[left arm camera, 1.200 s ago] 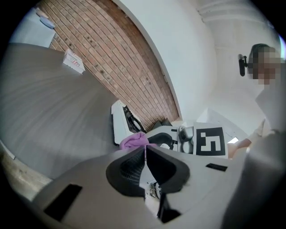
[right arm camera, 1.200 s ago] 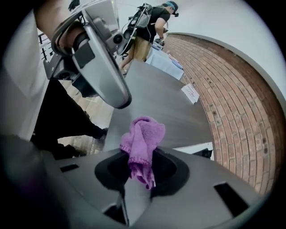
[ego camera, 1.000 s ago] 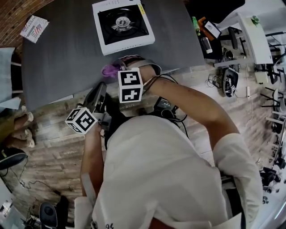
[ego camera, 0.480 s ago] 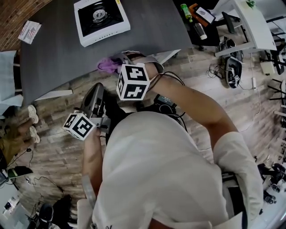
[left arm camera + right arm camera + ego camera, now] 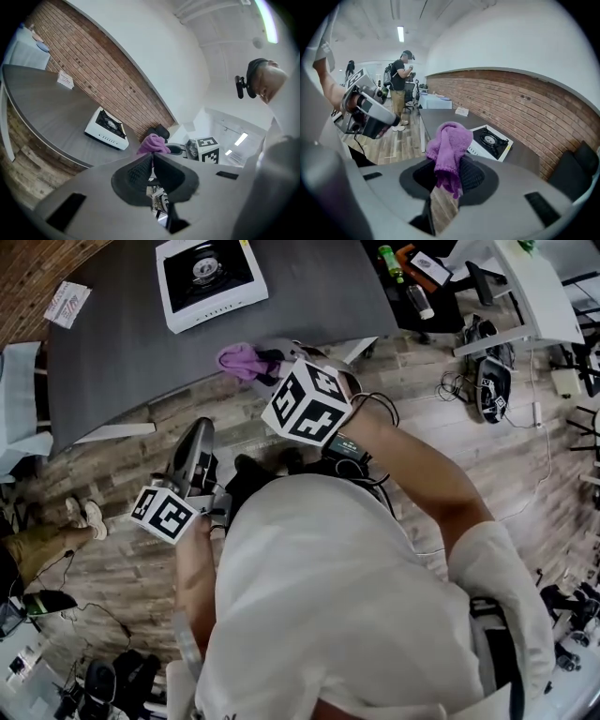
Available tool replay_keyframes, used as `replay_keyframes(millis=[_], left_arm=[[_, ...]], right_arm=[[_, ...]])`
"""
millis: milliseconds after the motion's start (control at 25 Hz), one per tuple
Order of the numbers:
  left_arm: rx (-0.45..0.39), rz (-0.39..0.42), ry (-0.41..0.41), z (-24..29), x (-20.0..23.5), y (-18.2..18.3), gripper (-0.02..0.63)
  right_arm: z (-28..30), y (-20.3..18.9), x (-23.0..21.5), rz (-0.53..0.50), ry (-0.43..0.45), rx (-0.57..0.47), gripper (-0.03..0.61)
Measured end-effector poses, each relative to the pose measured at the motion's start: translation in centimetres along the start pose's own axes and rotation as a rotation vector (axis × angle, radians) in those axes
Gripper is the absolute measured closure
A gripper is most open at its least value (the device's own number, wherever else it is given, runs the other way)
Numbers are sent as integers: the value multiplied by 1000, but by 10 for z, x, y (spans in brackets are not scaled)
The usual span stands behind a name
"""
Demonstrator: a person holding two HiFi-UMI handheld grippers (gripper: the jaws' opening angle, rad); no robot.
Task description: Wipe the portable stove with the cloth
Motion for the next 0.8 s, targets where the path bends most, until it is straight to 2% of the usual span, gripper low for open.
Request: replay_keyframes(millis=[240,480,640,800], left_arm=[[3,-3,-23,-17,-14,-4,595],[0,-1,-36,-46,-13,3,595],[13,-13,-50,-66,-4,11,595],[47,-5,-91,-81,0,27,595]], right_arm=[[-32,-17,10,140,-23,-61,468],[-61,-25,28,325,-52,-125,468],[-78,-23,49,437,-72,-137,468],[-91,-12,65,523,-128,-140,468]])
Point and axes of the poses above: the fingertips, and each gripper's own axes: z forward along the fingers, x to its left, y out of its top, the point moved 8 cm from there along -z, backward along the fingers, and after that the axes turned 5 degrees about -z, right-handed, at the moved point
